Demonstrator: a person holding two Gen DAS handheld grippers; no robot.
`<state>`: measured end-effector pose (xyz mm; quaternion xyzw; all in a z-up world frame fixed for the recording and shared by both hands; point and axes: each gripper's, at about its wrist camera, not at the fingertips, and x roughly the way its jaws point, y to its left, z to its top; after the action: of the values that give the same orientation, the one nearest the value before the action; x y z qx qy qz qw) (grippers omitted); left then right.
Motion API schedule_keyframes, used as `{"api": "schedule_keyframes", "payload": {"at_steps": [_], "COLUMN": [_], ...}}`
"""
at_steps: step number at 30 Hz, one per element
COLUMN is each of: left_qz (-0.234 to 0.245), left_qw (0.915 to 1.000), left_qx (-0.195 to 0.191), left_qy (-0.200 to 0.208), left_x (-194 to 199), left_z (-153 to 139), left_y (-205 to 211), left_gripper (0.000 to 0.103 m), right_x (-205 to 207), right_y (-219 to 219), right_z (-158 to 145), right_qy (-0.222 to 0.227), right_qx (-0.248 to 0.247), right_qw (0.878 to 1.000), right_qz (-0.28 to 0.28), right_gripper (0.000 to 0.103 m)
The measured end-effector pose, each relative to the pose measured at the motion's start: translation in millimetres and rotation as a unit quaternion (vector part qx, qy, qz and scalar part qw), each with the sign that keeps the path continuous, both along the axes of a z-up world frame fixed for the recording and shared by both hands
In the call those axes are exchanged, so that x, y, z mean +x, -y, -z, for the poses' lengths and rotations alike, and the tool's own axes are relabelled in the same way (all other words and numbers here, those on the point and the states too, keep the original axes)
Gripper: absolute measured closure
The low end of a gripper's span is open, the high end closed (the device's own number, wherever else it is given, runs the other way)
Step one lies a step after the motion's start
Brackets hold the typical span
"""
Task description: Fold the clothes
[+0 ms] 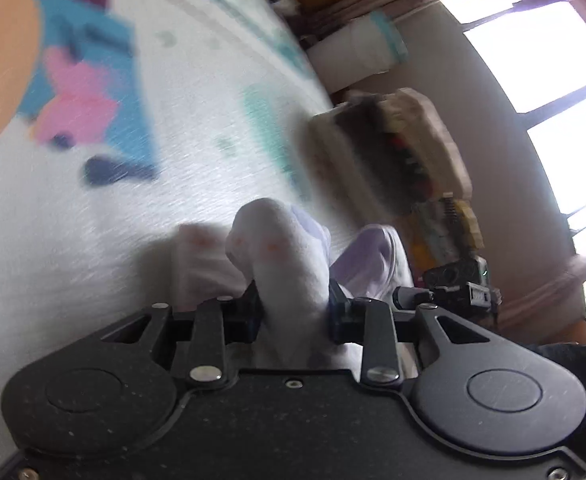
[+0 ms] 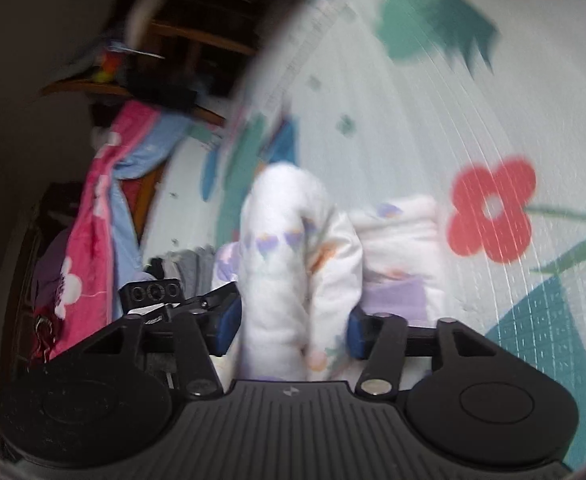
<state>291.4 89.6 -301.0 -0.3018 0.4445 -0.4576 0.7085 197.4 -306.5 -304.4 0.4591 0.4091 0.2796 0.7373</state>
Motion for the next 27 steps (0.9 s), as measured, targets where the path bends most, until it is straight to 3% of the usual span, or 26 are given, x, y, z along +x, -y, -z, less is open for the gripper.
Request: {"api": "schedule_keyframes", "payload": {"at_steps": [2,4,5,6,7,11,15,19,21,23,25,27], "left_qz": [0.009,0.003,-0.004,-0.012,-0.017,-0.028,-0.045,-0.017,0.007,0.04,0.068,0.062], "left_qw": [0.9999,0.9989,0.998,0.9968,0.9962,0.992,0.9815,0.9793,0.9701,0.9561,0.9306,0.9268], "left_qx": [0.011,0.045,0.061,0.078,0.084,0.121,0.157,0.099,0.106,0.156,0.233,0.229], "left_qy": [0.001,-0.008,-0.011,-0.013,-0.011,0.026,0.1,0.176,0.218,0.245,0.274,0.291], "left_x": [1.9,5.5,6.5,7.5,5.0,-6.4,-31.3,-66.3,-77.1,-78.6,-80.9,-79.4], "left_z": [0.5,7.6,10.3,13.1,10.1,-16.6,-47.6,-65.9,-66.9,-52.4,-26.6,-18.1], "left_y": [7.2,14.2,16.4,18.6,18.3,7.1,-17.9,-6.1,12.8,36.1,54.3,51.3], "left_gripper": [0.073,0.071,0.057,0.056,0.054,0.034,0.034,0.034,0.034,0.034,0.033,0.029], "right_x": [-8.6,-5.6,-1.9,1.9,4.7,5.7,4.8,5.2,6.9,13.9,20.8,22.2], "right_y": [3.4,6.0,7.0,7.9,9.3,7.8,7.0,8.5,10.8,4.5,-1.8,-2.5], "right_z": [-6.3,4.4,12.9,21.4,24.5,18.9,27.1,21.0,17.1,14.3,13.0,-2.0], "right_qy": [0.017,-0.013,-0.03,-0.047,-0.051,-0.037,-0.052,-0.038,-0.026,-0.022,-0.022,0.015], "right_qx": [0.002,-0.001,-0.011,-0.021,-0.026,-0.025,-0.009,0.017,0.025,-0.004,-0.059,-0.117], "right_qw": [1.0,0.999,0.999,0.997,0.997,0.998,0.997,0.997,0.997,0.998,0.997,0.992], "right_qz": [0.015,0.035,0.042,0.049,0.053,0.053,0.062,0.066,0.07,0.059,0.044,0.032], "right_gripper": [0.049,0.049,0.053,0.059,0.058,0.055,0.055,0.055,0.055,0.054,0.055,0.052]}}
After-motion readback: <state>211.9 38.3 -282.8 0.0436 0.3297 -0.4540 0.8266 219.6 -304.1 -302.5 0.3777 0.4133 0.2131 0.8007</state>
